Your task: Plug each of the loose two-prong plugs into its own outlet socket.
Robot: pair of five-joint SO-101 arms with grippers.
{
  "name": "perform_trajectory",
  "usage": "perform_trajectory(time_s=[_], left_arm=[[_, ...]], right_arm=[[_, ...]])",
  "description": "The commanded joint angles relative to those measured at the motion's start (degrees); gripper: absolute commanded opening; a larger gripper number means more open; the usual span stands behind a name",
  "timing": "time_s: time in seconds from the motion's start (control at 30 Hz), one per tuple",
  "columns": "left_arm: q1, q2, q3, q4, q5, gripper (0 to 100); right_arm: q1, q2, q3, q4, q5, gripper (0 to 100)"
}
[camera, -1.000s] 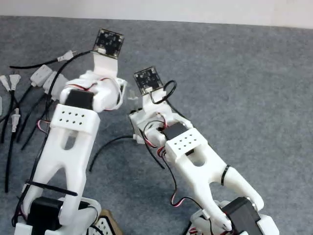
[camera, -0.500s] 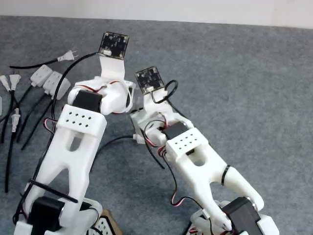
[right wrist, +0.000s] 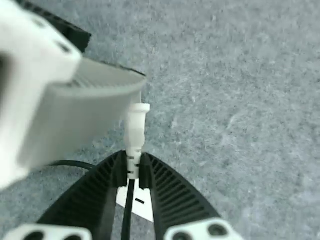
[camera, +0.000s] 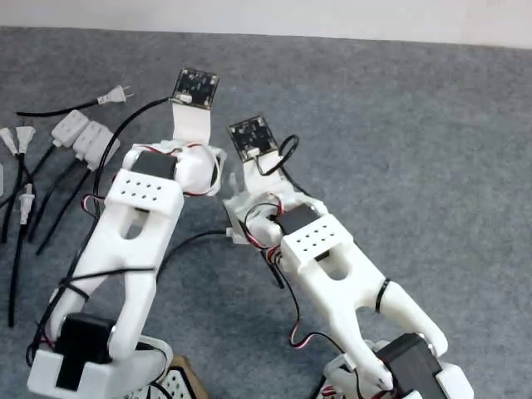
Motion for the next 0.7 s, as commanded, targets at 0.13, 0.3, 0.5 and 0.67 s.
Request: perform_trajectory(time_s=[0.13,0.3,0.5,0.67], left_arm=[[-2.86,1.36,0.22,-2.64,-2.11,19],[-2.86,1.10,0.48,-2.73,-2.20,19],[-3.82,-1.45,-2.86,-2.02,-2.11,19],[-3.74,-5.14,-6.46,2.55,-2.11,19]], right_arm=[[1.63,-1.89,-3.91,1.10,0.00,0.7],[1.63,-1.89,-7.69,5.41,0.00,0.7],[1.63,-1.27,-5.32,3.30,1.32,0.7],[1.45,-1.19,-2.95,1.10,1.58,0.7]])
